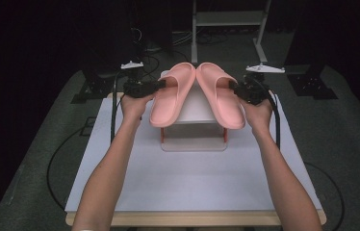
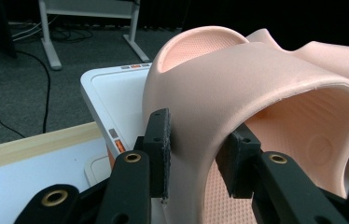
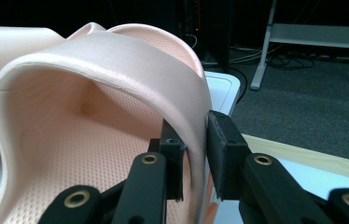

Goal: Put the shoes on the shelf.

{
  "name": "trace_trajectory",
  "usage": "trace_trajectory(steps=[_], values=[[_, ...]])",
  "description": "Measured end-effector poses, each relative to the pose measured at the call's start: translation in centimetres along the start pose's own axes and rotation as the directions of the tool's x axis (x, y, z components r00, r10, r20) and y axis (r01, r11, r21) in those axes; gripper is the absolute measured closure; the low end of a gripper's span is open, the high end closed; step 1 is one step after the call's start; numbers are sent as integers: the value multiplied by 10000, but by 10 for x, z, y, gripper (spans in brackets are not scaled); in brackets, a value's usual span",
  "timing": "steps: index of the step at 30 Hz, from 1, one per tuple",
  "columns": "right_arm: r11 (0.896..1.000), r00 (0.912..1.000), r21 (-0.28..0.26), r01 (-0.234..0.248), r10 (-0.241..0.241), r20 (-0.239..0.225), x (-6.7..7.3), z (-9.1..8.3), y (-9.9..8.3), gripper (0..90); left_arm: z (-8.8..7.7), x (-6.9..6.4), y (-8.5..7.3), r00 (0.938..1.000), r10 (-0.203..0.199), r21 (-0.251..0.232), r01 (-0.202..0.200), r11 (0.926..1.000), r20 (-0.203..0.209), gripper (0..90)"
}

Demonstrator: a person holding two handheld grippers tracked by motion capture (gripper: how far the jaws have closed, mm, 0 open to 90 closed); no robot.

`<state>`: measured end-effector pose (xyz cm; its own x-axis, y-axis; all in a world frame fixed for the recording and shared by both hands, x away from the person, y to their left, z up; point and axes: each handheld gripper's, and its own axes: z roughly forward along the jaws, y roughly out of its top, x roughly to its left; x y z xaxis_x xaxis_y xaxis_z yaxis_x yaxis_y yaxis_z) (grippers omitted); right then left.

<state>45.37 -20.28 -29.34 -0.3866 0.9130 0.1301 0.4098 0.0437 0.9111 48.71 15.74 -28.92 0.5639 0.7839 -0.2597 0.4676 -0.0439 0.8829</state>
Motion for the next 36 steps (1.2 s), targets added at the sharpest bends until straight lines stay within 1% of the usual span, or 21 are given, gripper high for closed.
trace_trajectory(steps=[4,5,8,10,12,14,16,18,23,27,28,33,36], values=[[9999,9999,19,-105,105,26,2,3,1,743,3,-1,1,9999,-156,-84,156,9998,-31,654],[9999,9999,9,-118,118,58,3,4,2,742,4,-1,1,9999,-118,-87,117,9999,-49,654],[9999,9998,-29,-164,164,103,5,6,3,732,4,-1,2,9999,-138,-50,137,9999,-103,648],[9998,9996,-33,-203,204,190,6,7,4,729,5,-1,2,9998,-175,-107,174,9998,-129,647],[9992,9990,-63,-402,403,193,7,9,5,727,6,-1,2,9996,-193,-140,190,9997,-190,646],[9988,9985,-91,-474,477,274,8,11,5,720,7,-2,2,9995,-228,-110,226,9997,-204,639],[9985,9981,-65,-535,537,295,9,13,5,709,8,-2,2,9996,-153,-3,153,9999,-252,630],[9987,9981,26,-512,511,349,10,16,5,699,9,-2,1,9995,-173,-3,173,9999,-275,626],[9983,9975,48,-587,584,392,12,20,5,688,12,-1,0,9992,-228,59,230,9997,-331,621],[9985,9977,56,-540,537,425,15,24,4,675,15,-1,-1,9990,-193,162,200,9997,-412,619],[9986,9977,128,-515,509,440,15,24,4,673,15,-1,-1,9990,-202,144,208,9997,-409,620],[9984,9973,50,-569,566,467,17,26,4,668,18,-3,-1,9991,-184,153,191,9997,-392,619],[9986,9975,86,-521,517,481,18,27,4,663,19,-5,0,9991,-119,199,127,9997,-404,619]])
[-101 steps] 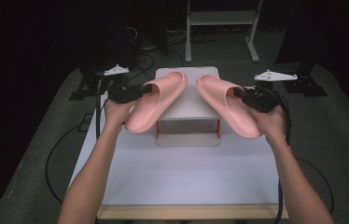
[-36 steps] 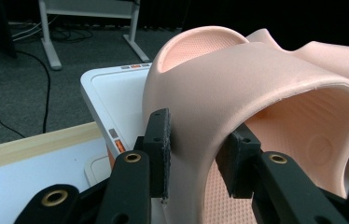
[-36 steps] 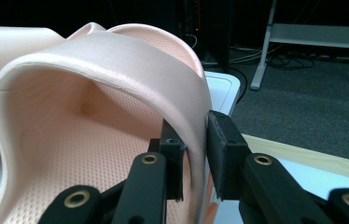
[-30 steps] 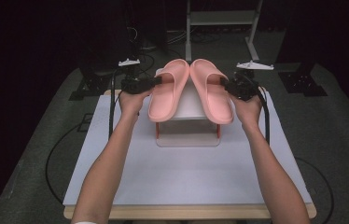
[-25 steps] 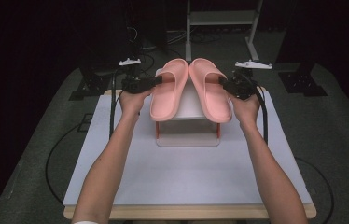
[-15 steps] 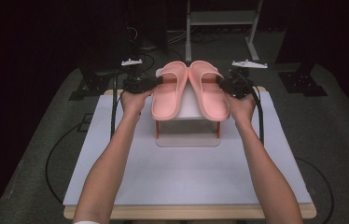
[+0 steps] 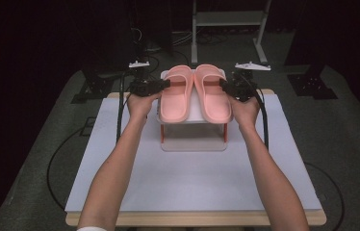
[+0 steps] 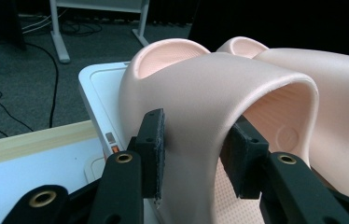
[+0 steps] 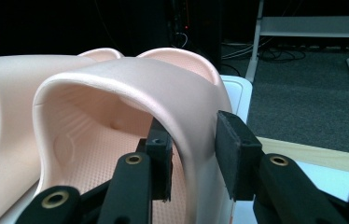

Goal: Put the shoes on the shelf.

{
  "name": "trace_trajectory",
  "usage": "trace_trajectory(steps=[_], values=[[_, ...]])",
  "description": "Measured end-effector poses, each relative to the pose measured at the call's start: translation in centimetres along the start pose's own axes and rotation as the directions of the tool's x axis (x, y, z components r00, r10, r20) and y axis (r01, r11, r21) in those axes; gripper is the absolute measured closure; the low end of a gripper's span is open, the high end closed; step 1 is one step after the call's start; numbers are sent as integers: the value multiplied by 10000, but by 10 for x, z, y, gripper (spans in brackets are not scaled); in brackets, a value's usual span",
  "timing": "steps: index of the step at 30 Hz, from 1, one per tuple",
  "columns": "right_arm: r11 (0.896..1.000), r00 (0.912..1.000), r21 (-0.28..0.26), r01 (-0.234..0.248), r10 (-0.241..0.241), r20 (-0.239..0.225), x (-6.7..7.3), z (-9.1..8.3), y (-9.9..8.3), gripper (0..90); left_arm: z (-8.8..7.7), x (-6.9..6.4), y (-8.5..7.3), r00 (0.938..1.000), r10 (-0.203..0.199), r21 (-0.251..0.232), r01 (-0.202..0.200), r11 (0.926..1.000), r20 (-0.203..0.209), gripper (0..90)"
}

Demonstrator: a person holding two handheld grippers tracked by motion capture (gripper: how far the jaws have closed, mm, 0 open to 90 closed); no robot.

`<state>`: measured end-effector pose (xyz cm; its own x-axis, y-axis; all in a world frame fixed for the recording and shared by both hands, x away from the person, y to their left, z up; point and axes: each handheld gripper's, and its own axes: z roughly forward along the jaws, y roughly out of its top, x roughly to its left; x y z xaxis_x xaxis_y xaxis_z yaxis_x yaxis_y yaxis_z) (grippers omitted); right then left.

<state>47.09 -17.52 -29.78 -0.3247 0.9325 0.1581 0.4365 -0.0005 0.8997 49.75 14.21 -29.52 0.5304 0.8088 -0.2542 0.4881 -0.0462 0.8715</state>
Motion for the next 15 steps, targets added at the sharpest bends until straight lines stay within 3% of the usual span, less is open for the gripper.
trace_trajectory(steps=[15], values=[[9996,9998,-162,-217,218,24,11,7,0,621,2,-3,0,9999,115,-62,-116,9999,-55,617]])
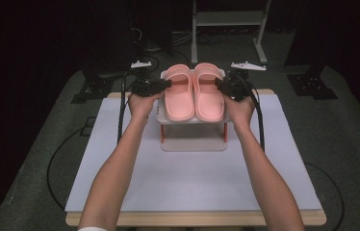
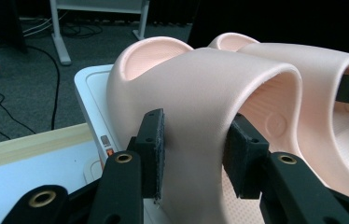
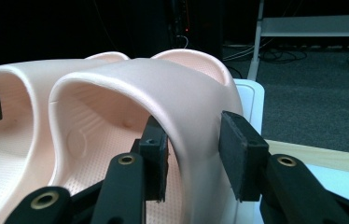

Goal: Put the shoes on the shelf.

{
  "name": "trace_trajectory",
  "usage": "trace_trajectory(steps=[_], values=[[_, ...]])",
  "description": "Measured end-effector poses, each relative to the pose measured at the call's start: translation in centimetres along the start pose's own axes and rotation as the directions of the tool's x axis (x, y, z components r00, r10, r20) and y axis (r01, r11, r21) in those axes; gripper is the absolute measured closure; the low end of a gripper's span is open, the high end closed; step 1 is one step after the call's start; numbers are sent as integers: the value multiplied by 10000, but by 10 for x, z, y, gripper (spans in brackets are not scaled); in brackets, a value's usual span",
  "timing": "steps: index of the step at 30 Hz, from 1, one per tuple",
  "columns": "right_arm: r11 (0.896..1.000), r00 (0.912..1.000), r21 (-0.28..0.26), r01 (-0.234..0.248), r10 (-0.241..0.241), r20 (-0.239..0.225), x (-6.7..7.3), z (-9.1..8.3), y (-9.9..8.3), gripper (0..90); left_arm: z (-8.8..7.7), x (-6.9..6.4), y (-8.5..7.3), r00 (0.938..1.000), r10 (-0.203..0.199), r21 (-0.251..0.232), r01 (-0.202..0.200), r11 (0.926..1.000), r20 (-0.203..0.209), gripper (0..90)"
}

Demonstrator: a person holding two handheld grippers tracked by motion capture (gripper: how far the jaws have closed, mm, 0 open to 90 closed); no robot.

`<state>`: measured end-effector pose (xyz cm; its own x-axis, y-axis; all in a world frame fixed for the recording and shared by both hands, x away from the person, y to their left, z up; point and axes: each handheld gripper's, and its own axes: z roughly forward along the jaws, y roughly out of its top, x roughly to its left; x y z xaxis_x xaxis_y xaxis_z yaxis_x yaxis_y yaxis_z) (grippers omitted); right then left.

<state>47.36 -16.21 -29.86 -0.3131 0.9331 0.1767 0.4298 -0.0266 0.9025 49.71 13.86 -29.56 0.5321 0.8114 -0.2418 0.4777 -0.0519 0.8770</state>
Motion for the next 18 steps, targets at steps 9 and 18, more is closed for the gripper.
trace_trajectory(steps=[9,18], values=[[10000,9999,-26,-69,69,83,-1,4,0,622,1,3,0,10000,70,-49,-70,10000,44,621],[10000,9997,62,9,-10,260,0,6,3,617,1,4,0,9998,183,-31,-183,9998,26,621]])
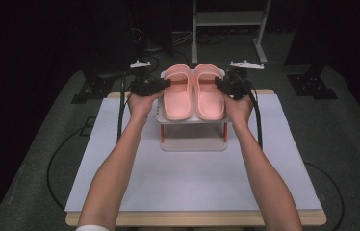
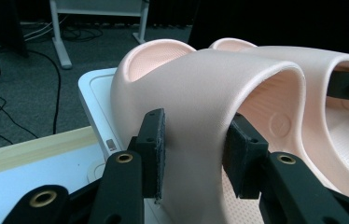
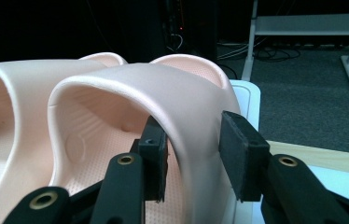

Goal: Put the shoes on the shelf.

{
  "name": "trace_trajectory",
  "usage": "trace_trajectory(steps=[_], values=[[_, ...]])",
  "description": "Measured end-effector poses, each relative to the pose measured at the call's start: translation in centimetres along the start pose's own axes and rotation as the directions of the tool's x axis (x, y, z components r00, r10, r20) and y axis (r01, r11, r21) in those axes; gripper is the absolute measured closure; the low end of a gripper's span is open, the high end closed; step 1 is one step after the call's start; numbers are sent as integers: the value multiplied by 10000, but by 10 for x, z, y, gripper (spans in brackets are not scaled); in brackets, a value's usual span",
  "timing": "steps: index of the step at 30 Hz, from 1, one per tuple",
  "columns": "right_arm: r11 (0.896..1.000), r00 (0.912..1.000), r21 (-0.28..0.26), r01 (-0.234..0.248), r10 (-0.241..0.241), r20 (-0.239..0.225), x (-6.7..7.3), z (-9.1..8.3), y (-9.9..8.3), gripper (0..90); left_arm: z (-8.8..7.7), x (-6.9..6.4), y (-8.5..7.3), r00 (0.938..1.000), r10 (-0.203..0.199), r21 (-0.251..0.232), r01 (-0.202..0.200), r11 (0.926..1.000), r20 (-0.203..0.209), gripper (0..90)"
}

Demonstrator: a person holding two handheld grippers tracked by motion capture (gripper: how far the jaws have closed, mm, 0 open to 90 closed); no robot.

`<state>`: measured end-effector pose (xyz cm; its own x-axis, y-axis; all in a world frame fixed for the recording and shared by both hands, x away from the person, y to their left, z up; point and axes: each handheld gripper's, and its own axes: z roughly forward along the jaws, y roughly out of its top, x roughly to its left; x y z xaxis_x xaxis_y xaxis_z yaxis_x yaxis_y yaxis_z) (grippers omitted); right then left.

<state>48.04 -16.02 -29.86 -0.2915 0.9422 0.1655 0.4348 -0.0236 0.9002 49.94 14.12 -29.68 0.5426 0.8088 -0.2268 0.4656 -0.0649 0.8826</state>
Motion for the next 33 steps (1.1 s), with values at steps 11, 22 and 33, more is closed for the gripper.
trace_trajectory(steps=[11,22,33], values=[[9998,9998,78,159,-160,128,4,4,3,603,0,1,0,10000,-20,-15,20,10000,63,620],[9995,9994,152,264,-267,217,6,6,7,589,2,2,1,10000,-60,-99,60,9999,-31,617],[9995,9998,248,169,-166,-128,1,1,7,533,-5,-1,1,10000,-40,-159,42,9999,74,564]])
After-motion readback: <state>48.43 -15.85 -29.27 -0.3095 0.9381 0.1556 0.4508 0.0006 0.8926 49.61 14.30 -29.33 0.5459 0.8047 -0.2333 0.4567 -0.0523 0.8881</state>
